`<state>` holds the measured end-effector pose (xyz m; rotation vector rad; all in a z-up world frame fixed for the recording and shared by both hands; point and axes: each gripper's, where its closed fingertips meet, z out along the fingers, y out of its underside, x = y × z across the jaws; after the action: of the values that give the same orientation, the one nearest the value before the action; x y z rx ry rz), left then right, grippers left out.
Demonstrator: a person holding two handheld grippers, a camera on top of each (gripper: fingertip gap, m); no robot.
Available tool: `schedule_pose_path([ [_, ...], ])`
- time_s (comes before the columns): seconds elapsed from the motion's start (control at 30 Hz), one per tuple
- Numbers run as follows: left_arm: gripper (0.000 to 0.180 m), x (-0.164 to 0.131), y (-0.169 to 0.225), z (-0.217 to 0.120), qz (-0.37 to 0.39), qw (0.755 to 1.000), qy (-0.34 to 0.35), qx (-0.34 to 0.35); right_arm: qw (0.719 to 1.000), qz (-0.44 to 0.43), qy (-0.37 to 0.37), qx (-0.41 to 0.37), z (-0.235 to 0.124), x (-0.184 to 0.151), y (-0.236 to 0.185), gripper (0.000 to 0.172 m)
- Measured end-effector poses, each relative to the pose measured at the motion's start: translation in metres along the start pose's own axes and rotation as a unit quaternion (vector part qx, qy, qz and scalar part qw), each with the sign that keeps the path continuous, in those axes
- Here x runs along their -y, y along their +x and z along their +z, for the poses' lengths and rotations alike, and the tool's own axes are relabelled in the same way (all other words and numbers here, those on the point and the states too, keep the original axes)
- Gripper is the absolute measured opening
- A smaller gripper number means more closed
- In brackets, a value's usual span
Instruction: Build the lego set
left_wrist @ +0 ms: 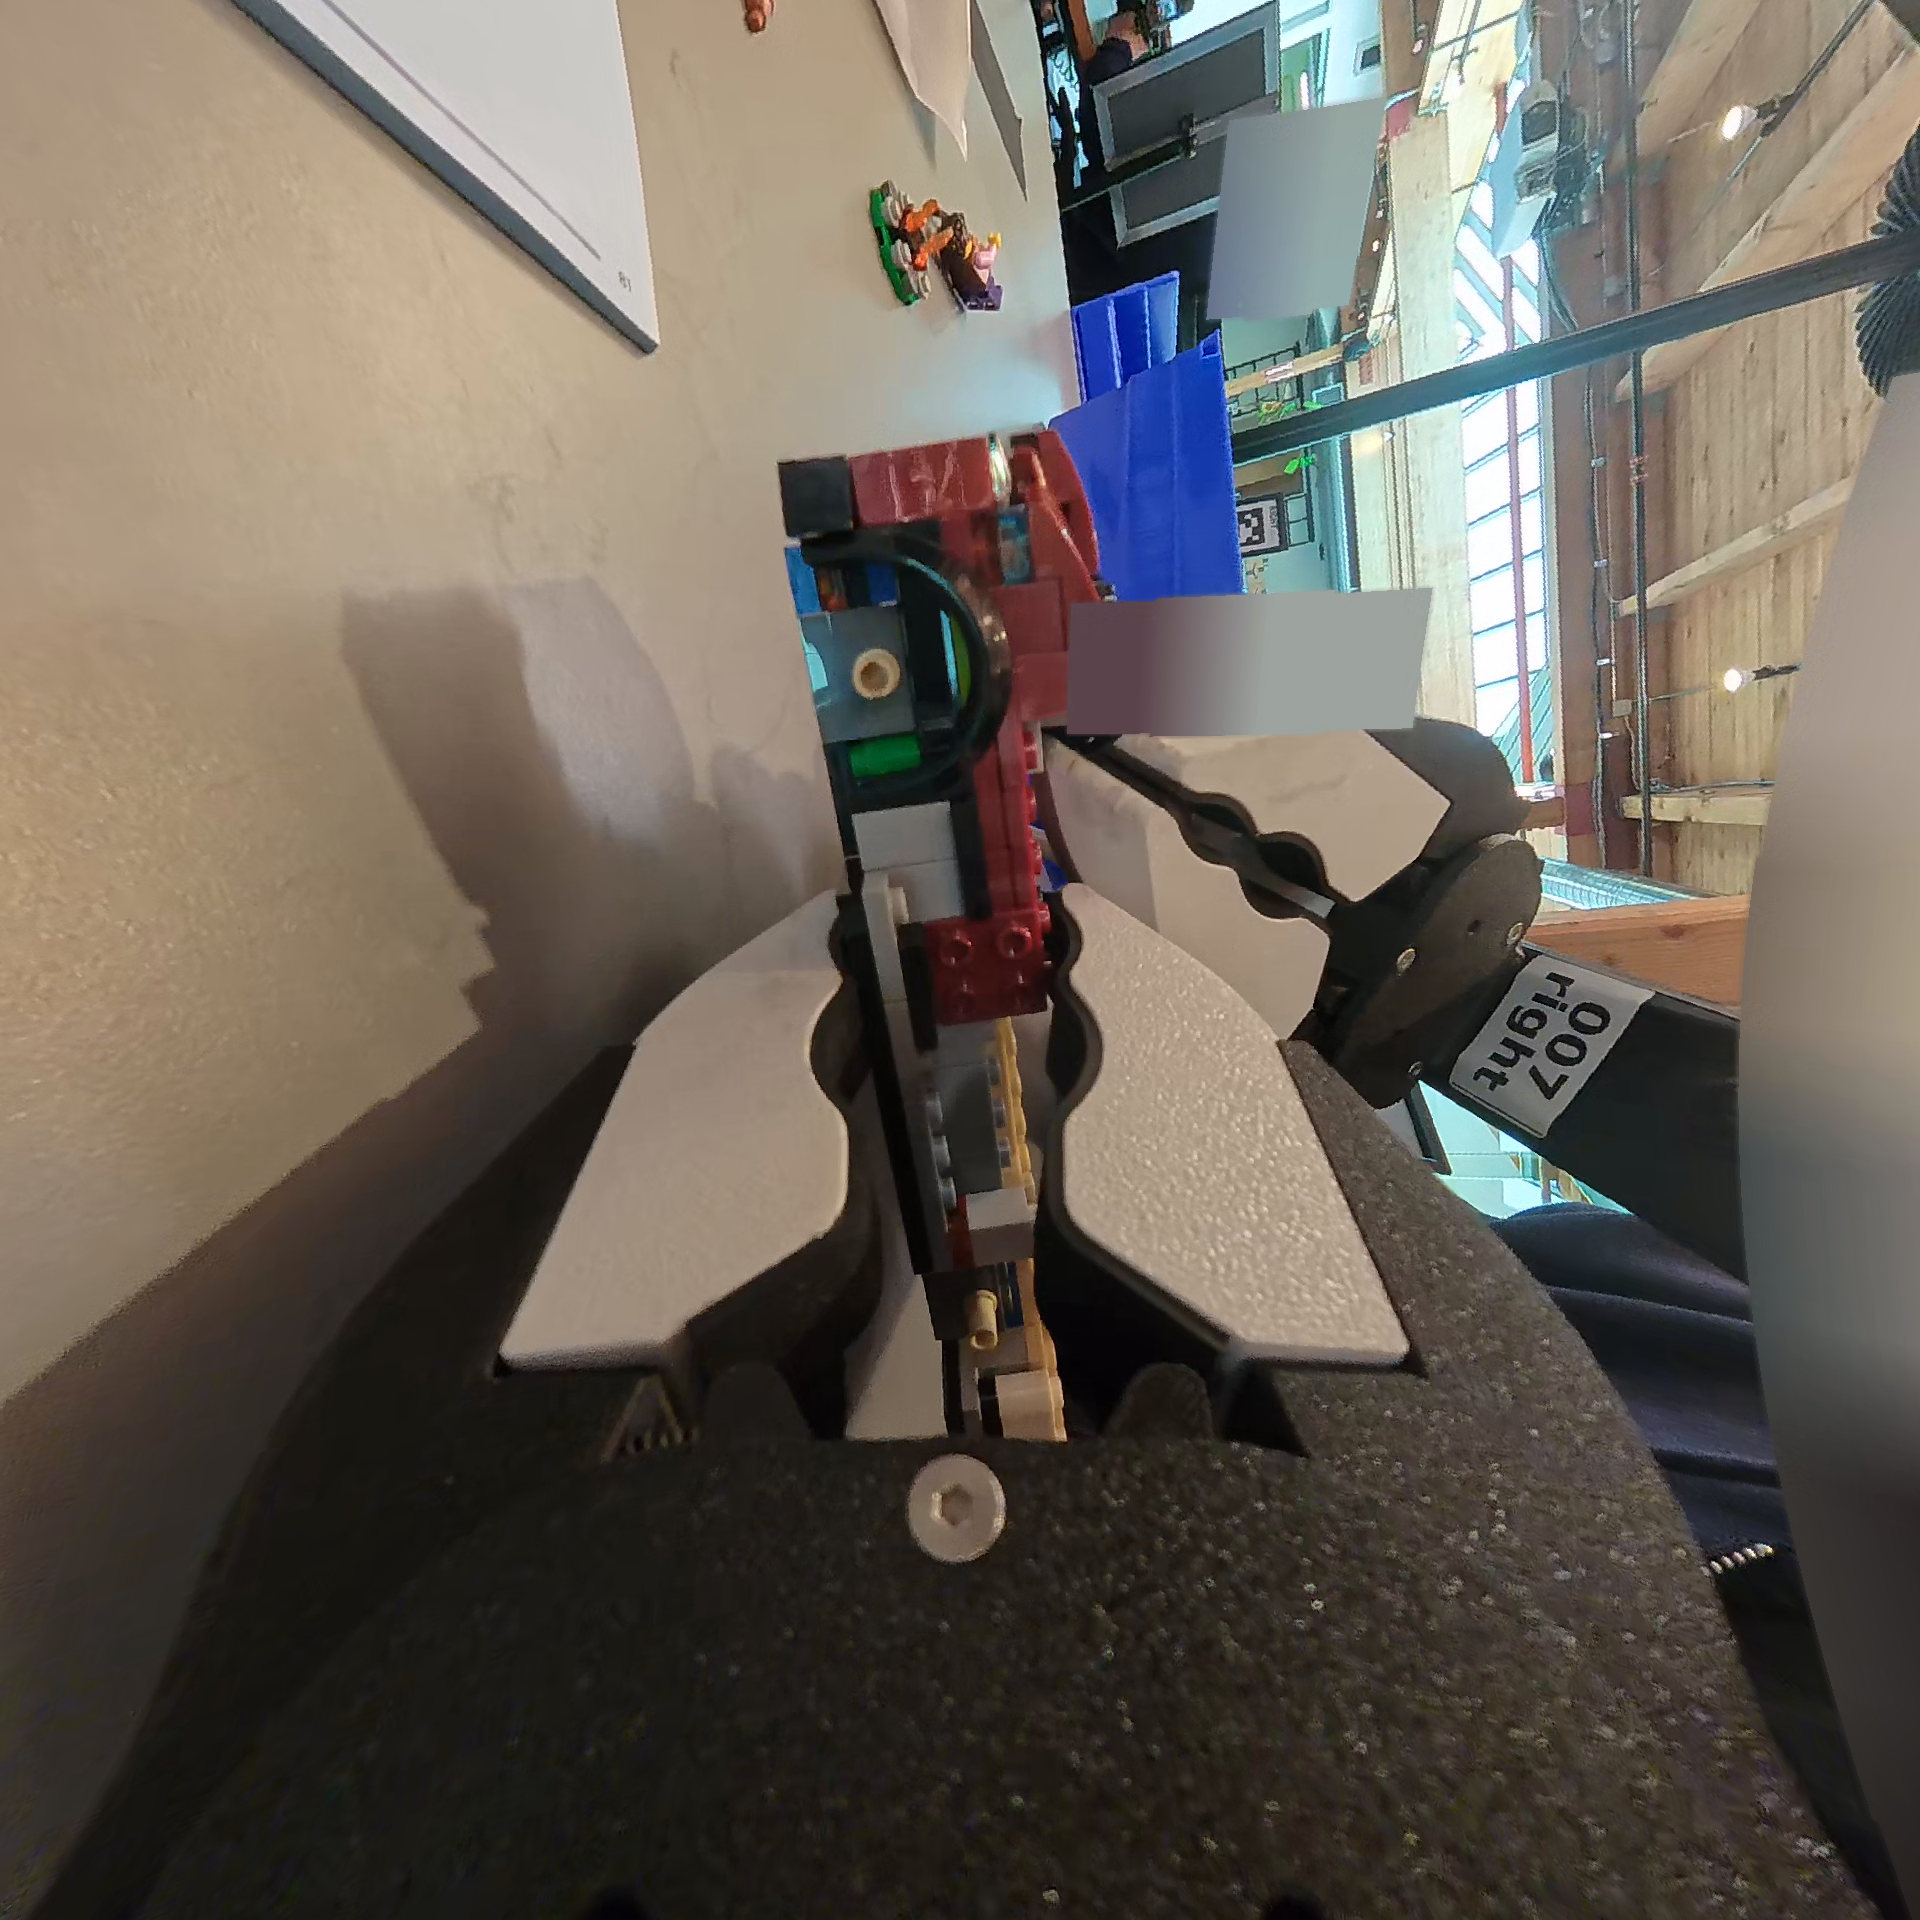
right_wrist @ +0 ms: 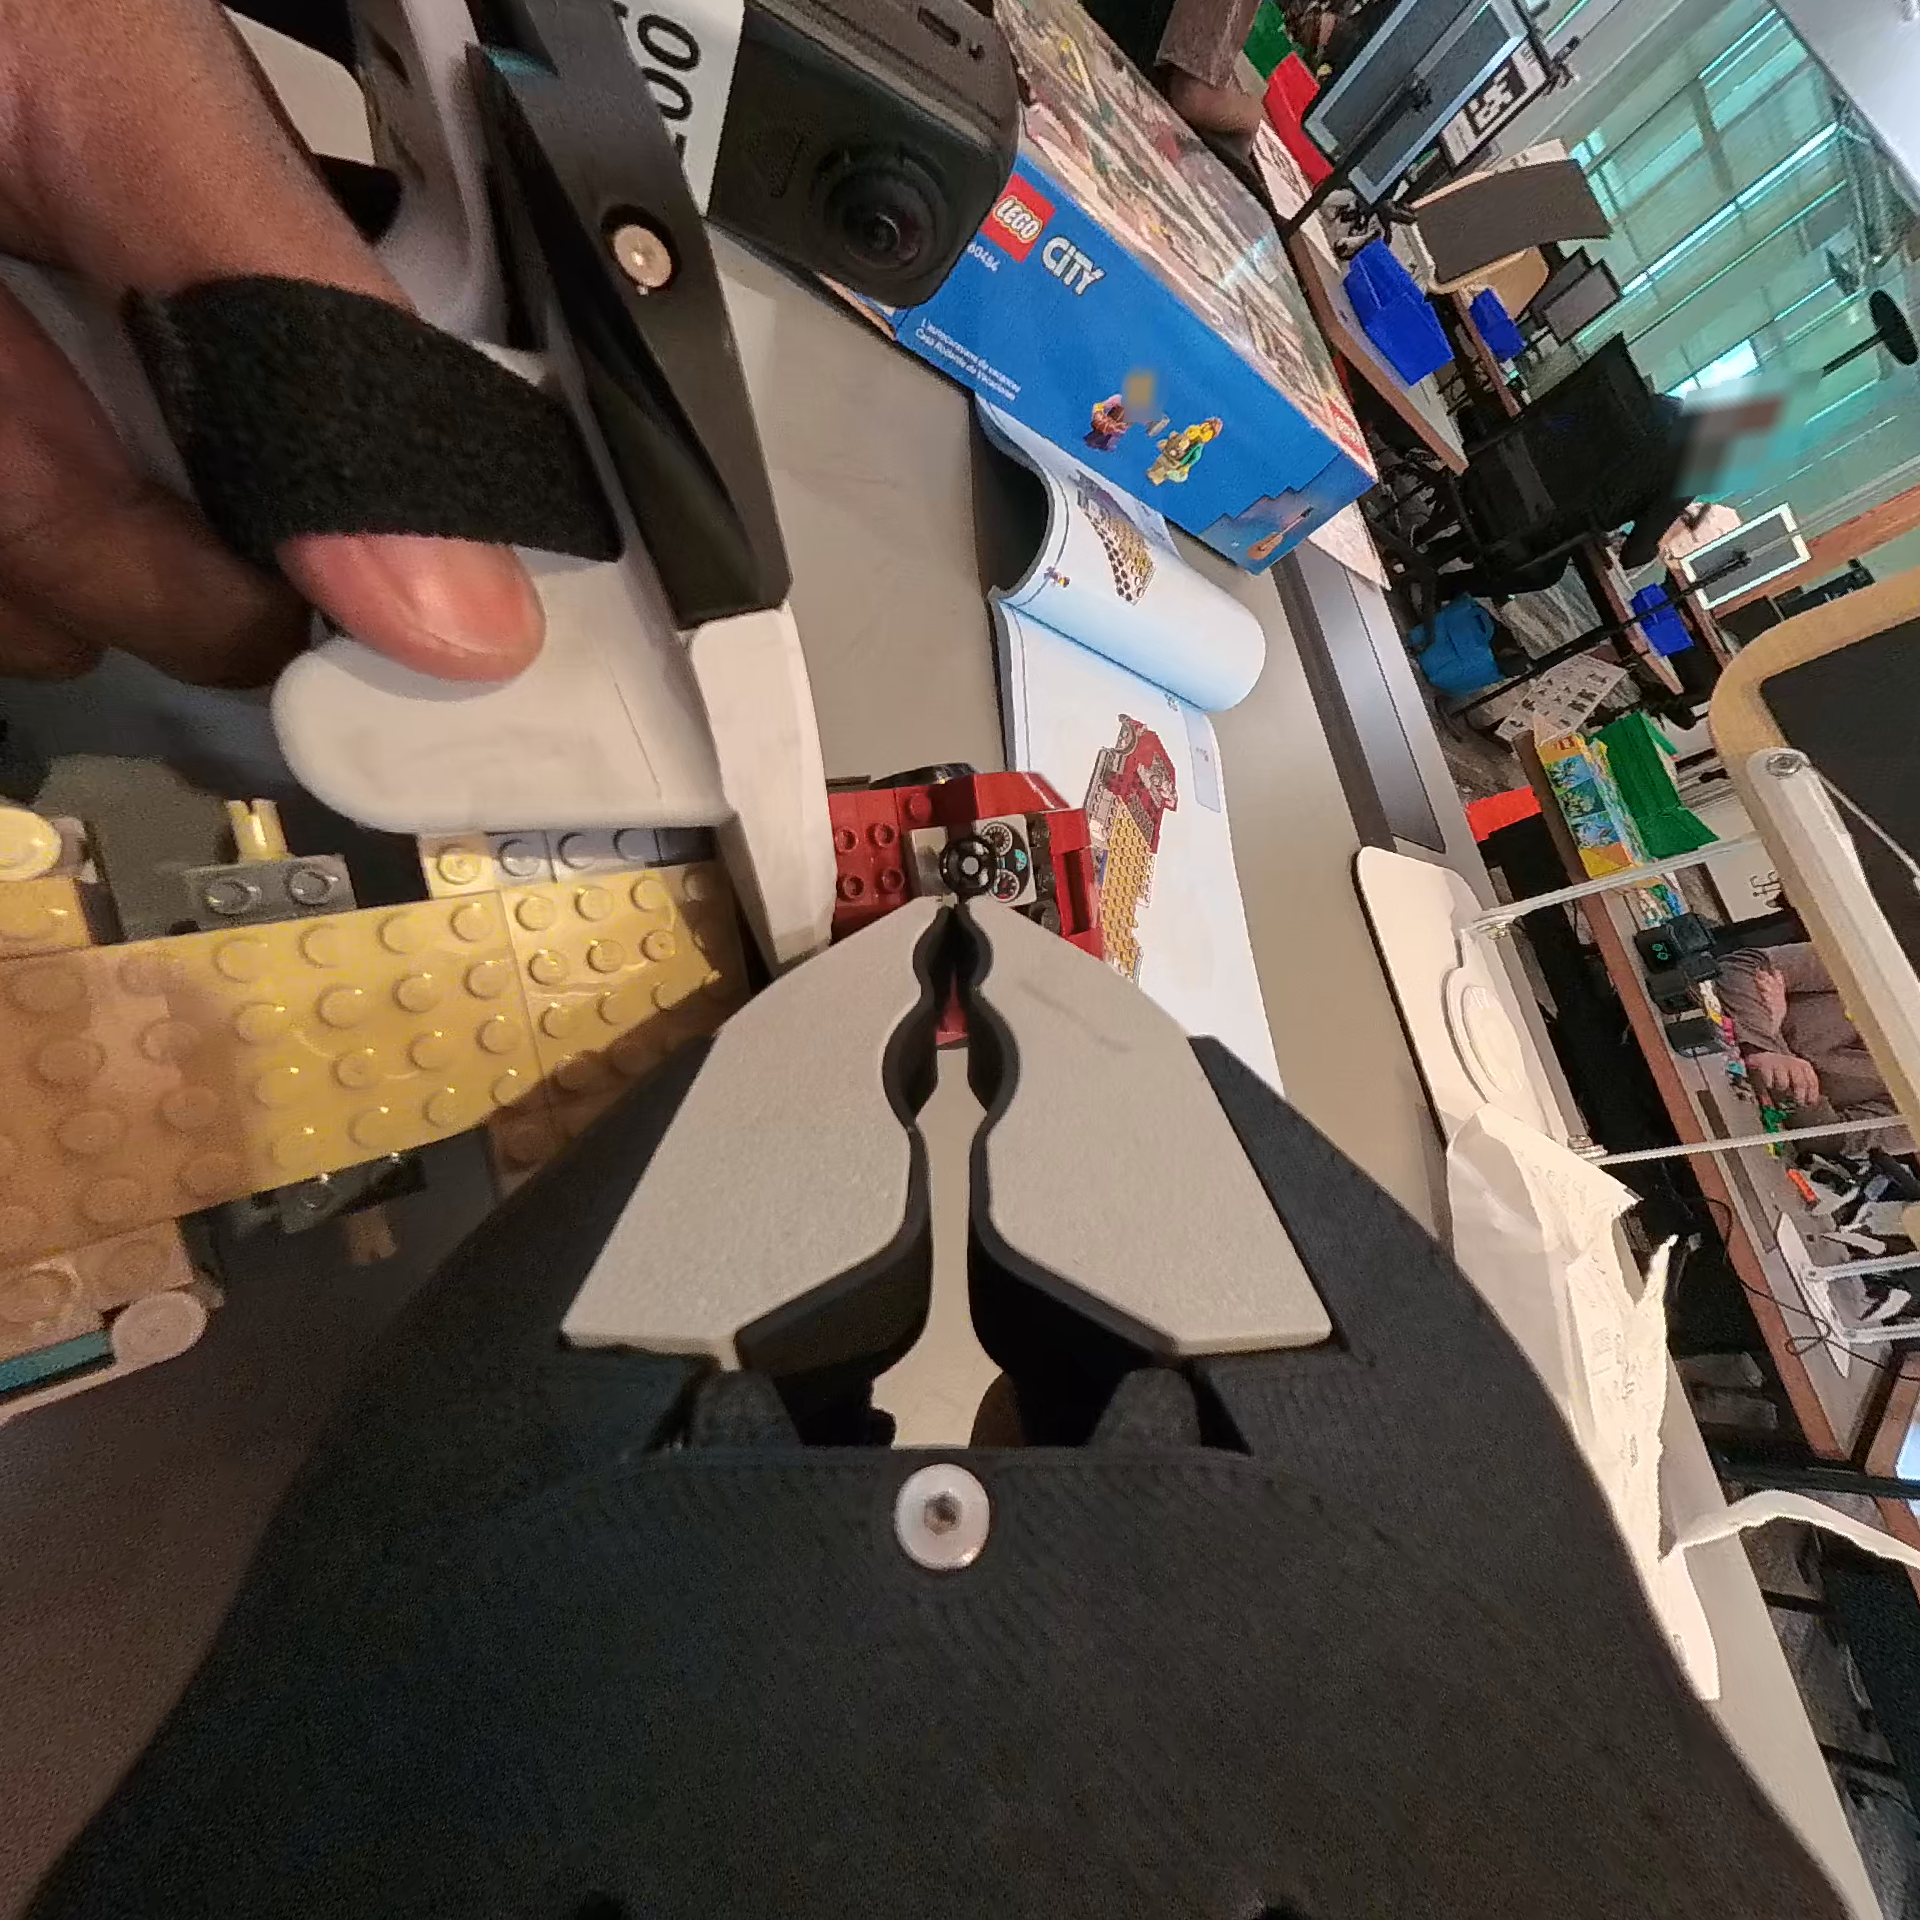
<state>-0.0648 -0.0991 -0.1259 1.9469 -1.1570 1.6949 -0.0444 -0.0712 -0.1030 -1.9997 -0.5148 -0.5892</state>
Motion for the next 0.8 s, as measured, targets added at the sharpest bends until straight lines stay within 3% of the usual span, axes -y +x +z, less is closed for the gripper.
schedule_pose_path([
  [0.23,0.032,0.000,-0.002,0.001,-0.007,1.000,0.003,-0.004,1.000,0.008,-0.002,0.001,0.001,-0.001,0.000,0.000],
  [0.47,0.032,0.014,-0.007,-0.004,-0.044,0.998,0.035,-0.033,0.996,0.085,0.008,-0.018,-0.016,0.000,0.023,0.000],
  [0.8,0.032,0.025,0.000,-0.015,-0.124,0.985,0.035,-0.118,0.990,0.136,-0.035,-0.019,-0.041,-0.027,0.017,0.000],
])
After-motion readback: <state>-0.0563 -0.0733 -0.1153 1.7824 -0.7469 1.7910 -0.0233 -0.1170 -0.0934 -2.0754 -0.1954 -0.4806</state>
